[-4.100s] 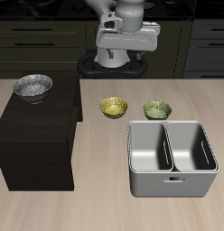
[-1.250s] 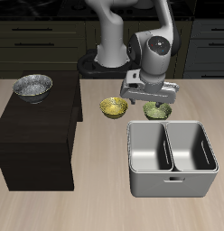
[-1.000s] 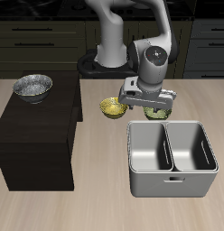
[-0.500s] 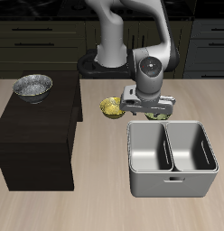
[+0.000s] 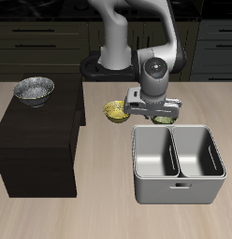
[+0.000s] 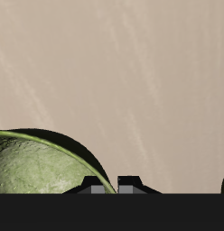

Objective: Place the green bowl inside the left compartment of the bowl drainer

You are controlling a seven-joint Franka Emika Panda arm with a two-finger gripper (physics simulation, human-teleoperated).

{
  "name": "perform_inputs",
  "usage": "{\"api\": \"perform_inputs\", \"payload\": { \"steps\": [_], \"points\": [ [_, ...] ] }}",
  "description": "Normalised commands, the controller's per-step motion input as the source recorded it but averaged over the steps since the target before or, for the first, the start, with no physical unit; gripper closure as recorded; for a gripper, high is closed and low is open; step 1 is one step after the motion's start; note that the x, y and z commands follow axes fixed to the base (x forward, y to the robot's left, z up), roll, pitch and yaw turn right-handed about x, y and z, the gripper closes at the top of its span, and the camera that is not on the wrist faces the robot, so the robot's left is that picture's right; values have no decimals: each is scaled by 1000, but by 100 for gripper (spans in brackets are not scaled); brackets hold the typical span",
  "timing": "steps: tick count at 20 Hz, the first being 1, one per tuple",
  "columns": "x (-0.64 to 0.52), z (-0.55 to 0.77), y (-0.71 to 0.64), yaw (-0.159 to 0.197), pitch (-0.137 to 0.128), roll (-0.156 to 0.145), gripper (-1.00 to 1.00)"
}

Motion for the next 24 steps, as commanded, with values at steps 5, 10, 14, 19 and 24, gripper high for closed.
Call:
{"api": "perform_inputs", "payload": {
  "steps": [5, 10, 14, 19, 24],
  "points": [
    [53, 121, -30, 23, -3, -10, 100],
    [143, 669, -157, 45, -106, -71, 100],
    [100, 901, -146, 22, -126, -33, 100],
    [-14, 947, -97, -9, -141, -18, 100],
    [-44, 551, -30, -9, -80, 3, 100]
  ]
}}
